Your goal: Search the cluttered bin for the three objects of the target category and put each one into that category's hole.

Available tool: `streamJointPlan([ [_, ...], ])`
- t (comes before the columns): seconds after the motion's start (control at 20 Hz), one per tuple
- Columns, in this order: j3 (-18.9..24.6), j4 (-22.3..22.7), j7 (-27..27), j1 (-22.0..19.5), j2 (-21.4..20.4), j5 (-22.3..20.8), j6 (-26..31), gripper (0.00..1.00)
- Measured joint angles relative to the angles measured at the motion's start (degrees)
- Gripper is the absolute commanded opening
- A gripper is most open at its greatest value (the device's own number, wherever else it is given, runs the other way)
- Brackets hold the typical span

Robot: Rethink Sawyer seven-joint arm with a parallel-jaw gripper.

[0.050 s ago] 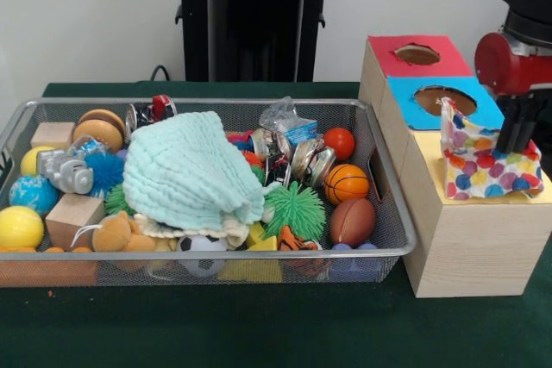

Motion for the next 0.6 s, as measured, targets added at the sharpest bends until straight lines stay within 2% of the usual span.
streamJointPlan([
  [0.6, 0.0, 1.1, 0.0, 0.1, 2.5, 1.8, 3.0, 0.0],
])
